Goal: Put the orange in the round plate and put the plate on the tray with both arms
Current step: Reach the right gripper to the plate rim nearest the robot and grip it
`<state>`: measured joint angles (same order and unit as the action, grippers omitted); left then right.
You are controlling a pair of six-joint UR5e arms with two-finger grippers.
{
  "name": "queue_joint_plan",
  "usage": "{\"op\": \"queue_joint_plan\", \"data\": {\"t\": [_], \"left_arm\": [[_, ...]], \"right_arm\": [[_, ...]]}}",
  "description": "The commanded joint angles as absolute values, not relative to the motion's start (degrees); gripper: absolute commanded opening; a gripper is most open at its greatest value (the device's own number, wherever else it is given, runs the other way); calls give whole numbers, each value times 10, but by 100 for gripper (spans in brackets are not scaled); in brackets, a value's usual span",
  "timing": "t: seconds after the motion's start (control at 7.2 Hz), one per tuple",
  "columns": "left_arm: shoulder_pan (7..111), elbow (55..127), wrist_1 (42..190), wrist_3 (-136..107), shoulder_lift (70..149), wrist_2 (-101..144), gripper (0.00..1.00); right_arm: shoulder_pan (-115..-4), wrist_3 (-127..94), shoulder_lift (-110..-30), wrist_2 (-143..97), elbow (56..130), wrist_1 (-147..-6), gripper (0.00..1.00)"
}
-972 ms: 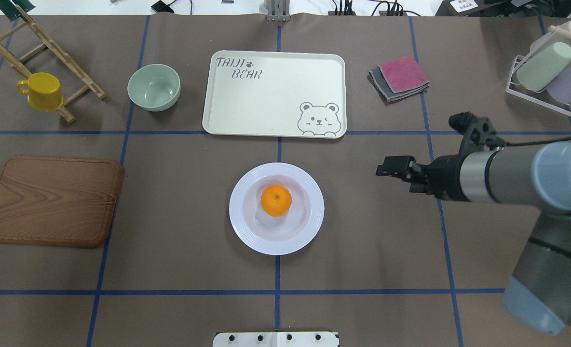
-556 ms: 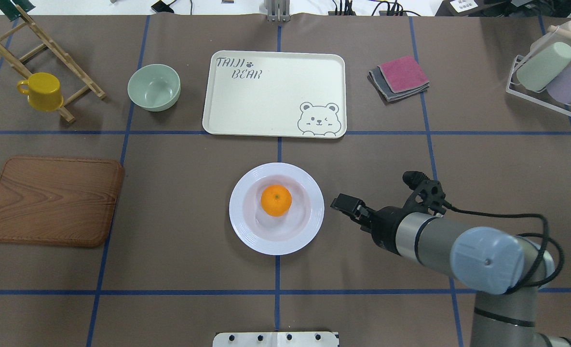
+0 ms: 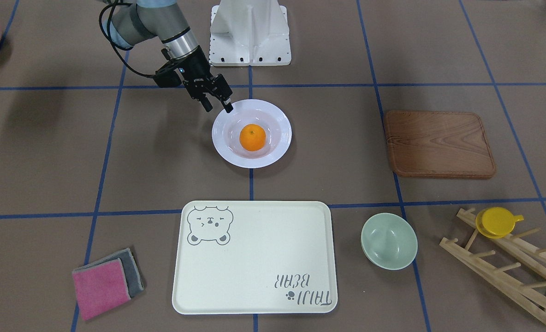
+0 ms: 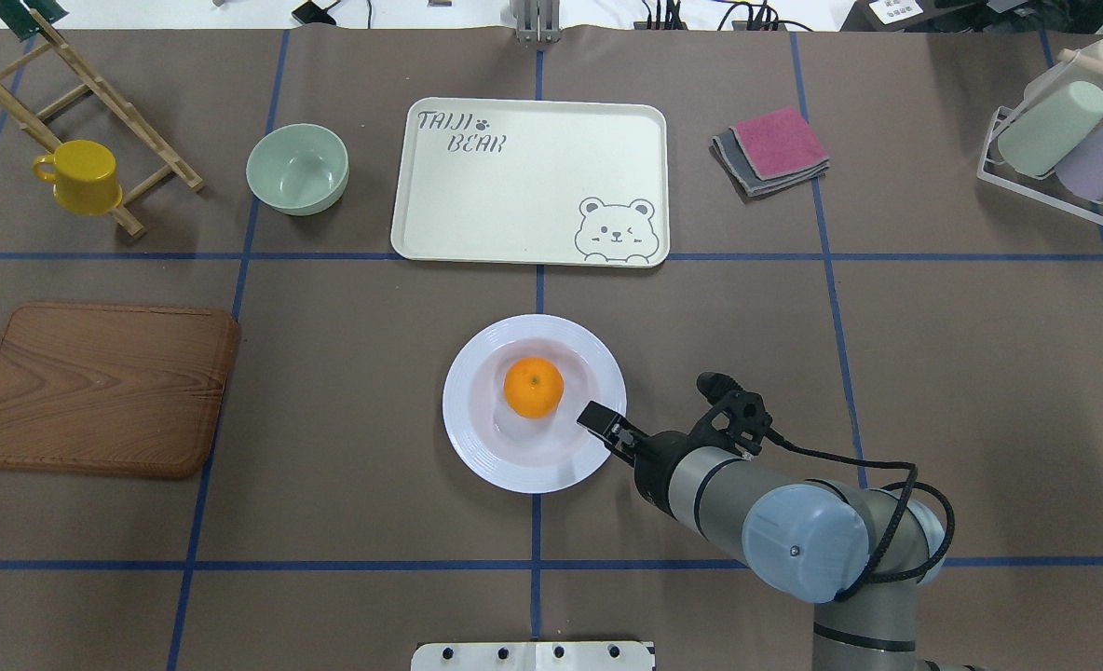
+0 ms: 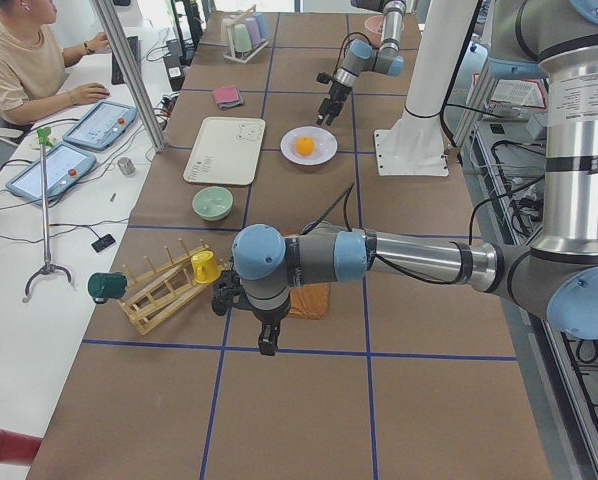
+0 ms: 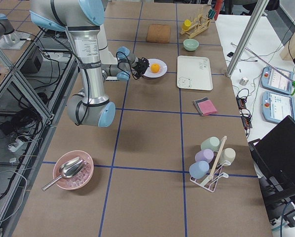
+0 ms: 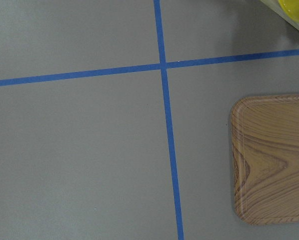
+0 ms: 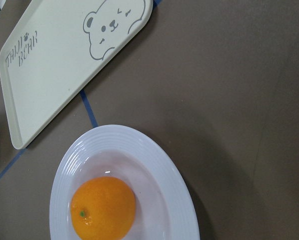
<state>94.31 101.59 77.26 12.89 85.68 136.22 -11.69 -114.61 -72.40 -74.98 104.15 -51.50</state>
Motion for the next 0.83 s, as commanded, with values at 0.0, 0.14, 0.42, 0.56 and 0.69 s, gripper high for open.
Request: {"op": "queue_joint_plan", "data": {"t": [0.0, 0.14, 0.42, 0.56, 0.69], "left_arm": [[943, 1016, 773, 129, 856, 1362, 100], [943, 1017, 773, 129, 855, 1362, 100], [943, 1016, 773, 129, 855, 1362, 100], [943, 1016, 773, 129, 855, 1362, 100], [943, 1015, 773, 129, 855, 1362, 100]], "right_arm": [[-117, -1141, -706, -746, 1022, -519, 89], [-119, -1142, -697, -746, 1013, -519, 79], [-118, -1140, -692, -746, 997, -518, 72], [-118, -1140, -682, -746, 986, -519, 72], [-120, -1141, -680, -745, 985, -519, 62]]}}
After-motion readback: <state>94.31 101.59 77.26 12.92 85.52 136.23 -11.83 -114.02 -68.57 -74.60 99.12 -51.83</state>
